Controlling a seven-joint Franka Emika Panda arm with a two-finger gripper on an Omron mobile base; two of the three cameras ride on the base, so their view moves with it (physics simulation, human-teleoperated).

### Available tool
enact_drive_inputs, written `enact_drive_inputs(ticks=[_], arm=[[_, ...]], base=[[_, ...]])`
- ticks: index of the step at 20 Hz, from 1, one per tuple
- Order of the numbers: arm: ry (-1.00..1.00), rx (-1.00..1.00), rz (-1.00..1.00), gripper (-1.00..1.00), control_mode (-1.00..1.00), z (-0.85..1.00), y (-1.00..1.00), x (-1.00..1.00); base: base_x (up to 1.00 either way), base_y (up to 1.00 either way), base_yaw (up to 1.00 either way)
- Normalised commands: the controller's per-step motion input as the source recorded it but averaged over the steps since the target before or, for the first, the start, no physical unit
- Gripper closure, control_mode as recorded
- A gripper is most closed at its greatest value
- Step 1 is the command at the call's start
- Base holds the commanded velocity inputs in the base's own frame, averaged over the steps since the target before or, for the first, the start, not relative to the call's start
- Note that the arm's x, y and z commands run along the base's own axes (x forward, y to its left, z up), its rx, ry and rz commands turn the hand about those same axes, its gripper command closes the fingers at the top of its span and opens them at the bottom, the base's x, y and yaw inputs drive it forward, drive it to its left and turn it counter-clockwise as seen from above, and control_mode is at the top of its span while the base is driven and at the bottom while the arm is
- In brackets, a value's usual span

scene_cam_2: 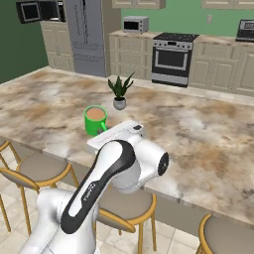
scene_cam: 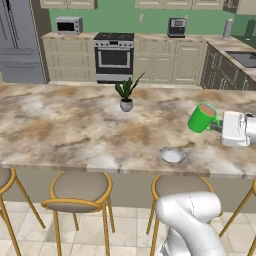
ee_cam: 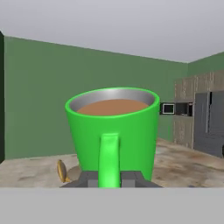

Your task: Pick the cup of tea, navigate to the dining table, and place it on the saucer.

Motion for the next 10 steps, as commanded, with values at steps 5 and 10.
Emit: enact_drive_inputs(ticks=[5,10], arm=[[0.0,-0.03,0.29,1.0,-1.0,-0.39,-0.12,0.41],[0.01,-0.08,0.14,1.0,-1.0,-0.4,-0.12,0.14]], base=[[0.0,0.0,0.0],[0.0,0.0,0.0]])
